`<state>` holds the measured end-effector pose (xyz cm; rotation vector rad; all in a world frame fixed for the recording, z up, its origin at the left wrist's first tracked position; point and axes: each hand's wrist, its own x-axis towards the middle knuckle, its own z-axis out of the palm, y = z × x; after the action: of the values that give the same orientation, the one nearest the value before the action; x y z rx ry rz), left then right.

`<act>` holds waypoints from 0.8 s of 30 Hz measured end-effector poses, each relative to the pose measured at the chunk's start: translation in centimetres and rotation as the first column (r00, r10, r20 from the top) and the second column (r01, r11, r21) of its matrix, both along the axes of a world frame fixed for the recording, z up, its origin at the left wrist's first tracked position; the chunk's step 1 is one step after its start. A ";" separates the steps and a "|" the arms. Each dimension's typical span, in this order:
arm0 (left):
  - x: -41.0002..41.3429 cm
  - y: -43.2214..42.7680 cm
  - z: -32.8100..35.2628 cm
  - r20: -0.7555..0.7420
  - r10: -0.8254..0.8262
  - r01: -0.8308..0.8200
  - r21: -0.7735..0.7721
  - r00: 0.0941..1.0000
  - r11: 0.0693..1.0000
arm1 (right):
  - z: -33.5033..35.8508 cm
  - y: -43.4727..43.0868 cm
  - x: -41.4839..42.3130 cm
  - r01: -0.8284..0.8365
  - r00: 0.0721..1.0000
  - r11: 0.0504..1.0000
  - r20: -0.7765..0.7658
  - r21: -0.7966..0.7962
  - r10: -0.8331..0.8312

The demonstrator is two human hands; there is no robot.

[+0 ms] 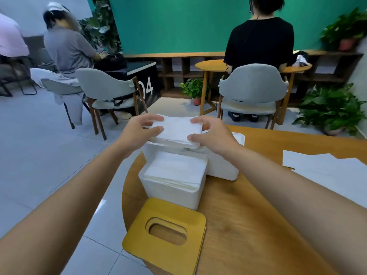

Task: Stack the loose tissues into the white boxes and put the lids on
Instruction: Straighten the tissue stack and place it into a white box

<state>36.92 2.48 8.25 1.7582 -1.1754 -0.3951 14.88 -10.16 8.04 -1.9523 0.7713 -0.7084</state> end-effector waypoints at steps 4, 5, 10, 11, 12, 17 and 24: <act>3.5 -1.0 0.2 0.108 -0.002 -0.010 0.108 0.994 0.994 | -0.3 -1.4 3.6 -0.038 0.986 0.991 -0.165 -0.131 0.016; 4.2 -1.3 0.4 0.138 -0.013 -0.007 0.138 0.990 0.990 | -0.5 -1.6 4.4 -0.050 0.979 0.988 -0.201 -0.146 0.020; 6.7 -2.7 0.0 0.387 -0.087 -0.038 0.304 0.918 0.952 | -0.9 -2.7 7.1 -0.080 0.938 0.965 -0.345 -0.248 -0.011; 7.0 -3.0 -0.2 0.417 -0.095 -0.047 0.317 0.904 0.947 | -1.0 -2.8 7.4 -0.098 0.924 0.958 -0.382 -0.271 -0.014; 7.2 -3.2 -0.4 0.442 -0.108 -0.050 0.331 0.890 0.942 | -1.3 -3.0 7.7 -0.116 0.908 0.950 -0.419 -0.290 -0.017; 7.3 -4.0 -1.6 0.530 -0.206 -0.035 0.408 0.823 0.912 | -2.1 -3.2 8.6 -0.175 0.830 0.904 -0.552 -0.390 -0.078; 6.6 -4.9 -2.2 0.599 -0.241 -0.065 0.442 0.763 0.894 | -2.4 -3.0 9.4 -0.214 0.742 0.865 -0.652 -0.453 -0.158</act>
<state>43.55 -2.40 6.03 2.3478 -1.7686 -0.0985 24.30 -13.19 5.62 -2.7672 1.0509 -0.1404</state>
